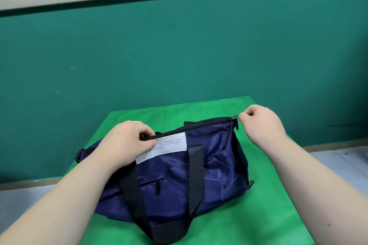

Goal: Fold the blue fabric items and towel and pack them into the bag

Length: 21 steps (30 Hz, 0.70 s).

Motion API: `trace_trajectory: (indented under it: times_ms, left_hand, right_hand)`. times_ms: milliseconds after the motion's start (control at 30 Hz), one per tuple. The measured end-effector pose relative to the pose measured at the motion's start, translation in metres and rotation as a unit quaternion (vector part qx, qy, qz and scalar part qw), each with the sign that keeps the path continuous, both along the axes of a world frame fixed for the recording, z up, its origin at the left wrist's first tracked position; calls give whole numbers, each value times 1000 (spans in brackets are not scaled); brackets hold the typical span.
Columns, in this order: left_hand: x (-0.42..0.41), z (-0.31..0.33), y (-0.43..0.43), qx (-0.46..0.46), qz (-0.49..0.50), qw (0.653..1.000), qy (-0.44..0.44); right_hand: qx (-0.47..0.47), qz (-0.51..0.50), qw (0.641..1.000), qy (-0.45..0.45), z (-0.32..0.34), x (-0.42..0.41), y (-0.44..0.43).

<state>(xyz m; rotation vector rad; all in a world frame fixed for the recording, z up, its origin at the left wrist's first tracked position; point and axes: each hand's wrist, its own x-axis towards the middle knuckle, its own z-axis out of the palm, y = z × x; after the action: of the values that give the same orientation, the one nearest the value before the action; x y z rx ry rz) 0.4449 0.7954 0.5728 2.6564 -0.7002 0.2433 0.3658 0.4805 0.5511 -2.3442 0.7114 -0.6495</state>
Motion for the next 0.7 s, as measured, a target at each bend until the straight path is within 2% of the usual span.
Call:
trace_trajectory:
  times_ms: [100, 200, 267, 367, 433, 500, 700]
  left_hand:
    - [-2, -4, 9, -7, -7, 1000, 6]
    - [-2, -10, 32, 0, 2, 1000, 6]
    - [-1, -14, 53, 25, 20, 999, -7]
    - [0, -19, 81, 66, 60, 996, -14]
    - [3, -20, 89, 31, 83, 996, 2]
    - [11, -9, 87, -20, 95, 995, -1]
    - [36, 66, 53, -78, 76, 990, -86]
  right_hand:
    - [-117, 50, 992, -23, -5, 4, 17]
    - [-191, 161, 968, 35, -6, 15, 37]
    - [-225, 180, 955, 72, -7, 25, 42]
    - [-247, 181, 948, 91, -2, 33, 42]
    - [-237, 192, 949, 79, 2, 36, 39]
    - [-188, 189, 962, 67, 14, 38, 35]
    - [-165, 134, 977, 17, 73, 45, 4]
